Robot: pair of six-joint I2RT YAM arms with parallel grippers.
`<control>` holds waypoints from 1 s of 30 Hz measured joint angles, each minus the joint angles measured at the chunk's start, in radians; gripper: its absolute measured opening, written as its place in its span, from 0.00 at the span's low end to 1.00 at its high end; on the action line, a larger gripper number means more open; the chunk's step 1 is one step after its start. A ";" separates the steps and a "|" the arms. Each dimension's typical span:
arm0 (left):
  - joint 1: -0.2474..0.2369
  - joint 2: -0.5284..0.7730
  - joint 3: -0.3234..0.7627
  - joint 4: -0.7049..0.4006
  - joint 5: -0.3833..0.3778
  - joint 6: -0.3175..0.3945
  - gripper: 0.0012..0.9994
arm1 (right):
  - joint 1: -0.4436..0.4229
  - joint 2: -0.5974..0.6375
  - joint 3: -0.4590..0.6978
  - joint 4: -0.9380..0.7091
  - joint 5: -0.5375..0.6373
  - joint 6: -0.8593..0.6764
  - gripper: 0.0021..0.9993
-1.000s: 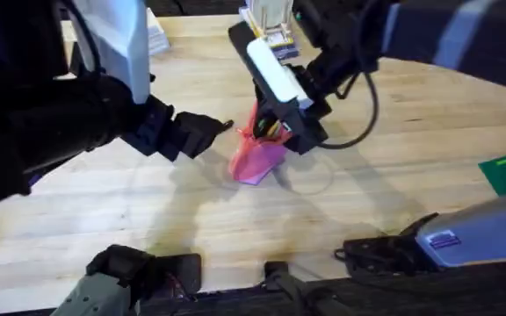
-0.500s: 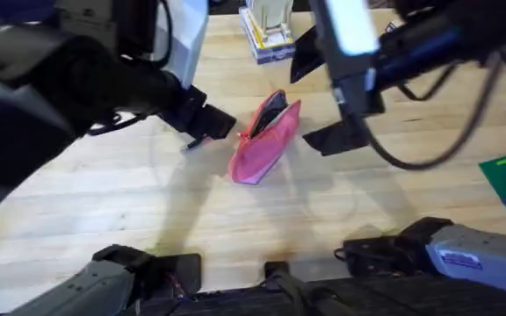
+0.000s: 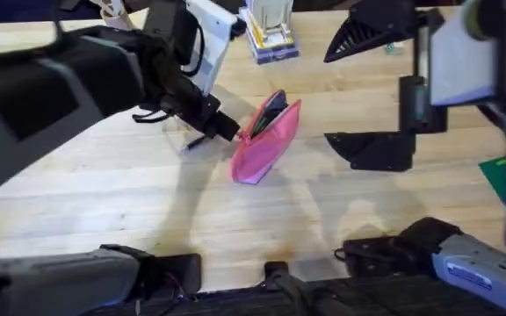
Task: Unzip the bag, pick up the pens from the table one at a time and place them inside, then zip the bag closed.
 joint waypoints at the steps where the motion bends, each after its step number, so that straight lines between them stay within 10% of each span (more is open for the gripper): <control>1: 0.000 0.019 0.000 0.000 0.000 0.000 0.99 | 0.000 -0.011 0.000 0.000 0.000 0.000 1.00; 15: 0.003 0.161 0.020 -0.003 0.009 -0.003 0.97 | 0.000 -0.028 0.000 -0.001 0.003 0.003 1.00; 23: 0.003 0.165 0.025 0.009 0.009 0.011 0.07 | 0.000 -0.028 0.000 -0.002 0.003 0.003 1.00; 30: 0.002 0.165 0.026 0.011 0.009 0.012 0.04 | 0.000 -0.028 0.000 -0.002 0.003 0.003 1.00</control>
